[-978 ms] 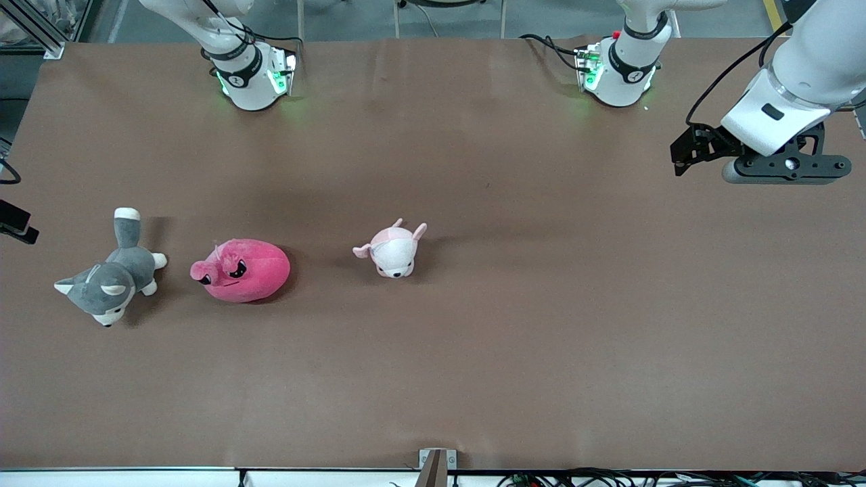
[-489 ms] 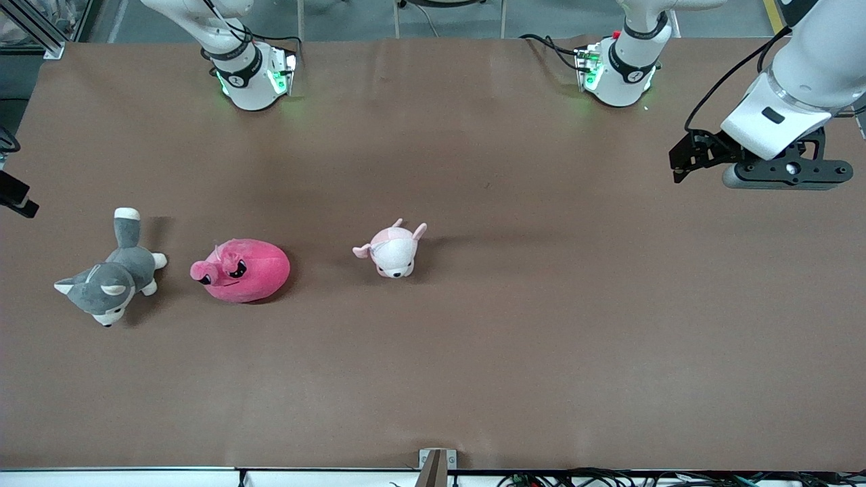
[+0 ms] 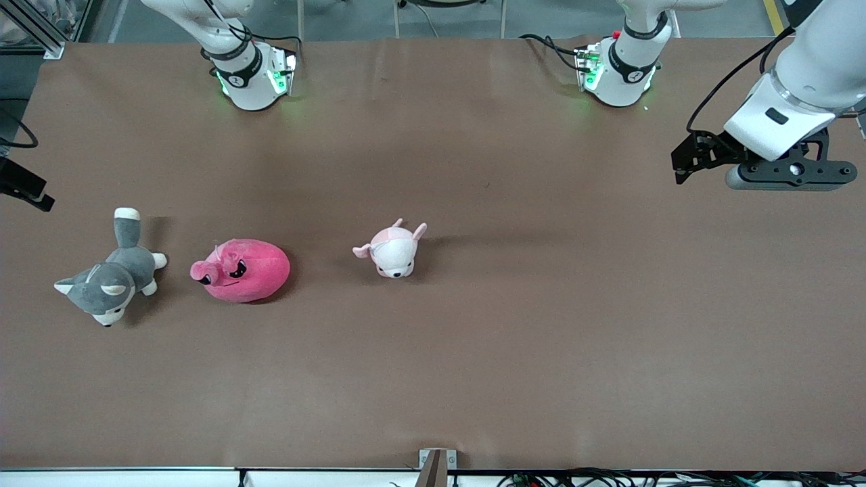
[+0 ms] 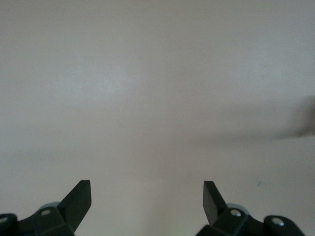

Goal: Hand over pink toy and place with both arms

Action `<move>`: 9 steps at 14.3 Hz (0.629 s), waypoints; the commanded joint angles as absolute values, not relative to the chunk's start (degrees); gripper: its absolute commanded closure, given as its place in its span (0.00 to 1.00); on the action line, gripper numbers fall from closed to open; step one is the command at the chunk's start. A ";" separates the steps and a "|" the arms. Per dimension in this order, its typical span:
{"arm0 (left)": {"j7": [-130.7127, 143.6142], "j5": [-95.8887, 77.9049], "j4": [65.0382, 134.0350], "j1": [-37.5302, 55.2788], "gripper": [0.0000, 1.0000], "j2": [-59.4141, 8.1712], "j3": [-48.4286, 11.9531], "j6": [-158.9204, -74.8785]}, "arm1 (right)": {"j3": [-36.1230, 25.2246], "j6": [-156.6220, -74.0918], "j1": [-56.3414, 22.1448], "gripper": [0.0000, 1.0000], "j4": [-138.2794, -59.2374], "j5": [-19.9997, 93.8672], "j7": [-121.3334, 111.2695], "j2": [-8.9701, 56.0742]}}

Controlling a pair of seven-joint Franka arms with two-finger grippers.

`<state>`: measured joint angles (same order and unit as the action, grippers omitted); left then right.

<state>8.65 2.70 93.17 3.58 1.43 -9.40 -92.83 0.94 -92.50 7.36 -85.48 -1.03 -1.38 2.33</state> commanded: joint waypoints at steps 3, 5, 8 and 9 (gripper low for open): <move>8.96 2.02 92.72 3.25 0.00 1.84 -9.49 -92.38 | 1.93 -94.40 8.26 0.00 -93.33 -1.49 -0.53 -3.86; 9.05 2.02 93.86 3.16 0.00 3.68 -9.40 -91.41 | 1.93 -94.04 8.26 0.00 -93.34 -1.49 -0.70 -4.22; 9.84 1.67 97.19 2.29 0.00 6.84 -9.40 -91.49 | 1.76 -94.22 8.35 0.00 -93.43 -1.58 -0.79 -4.13; 9.93 0.02 98.60 1.33 0.00 8.07 -9.40 -92.10 | 1.76 -94.39 8.35 0.00 -93.34 -1.67 -0.79 -4.04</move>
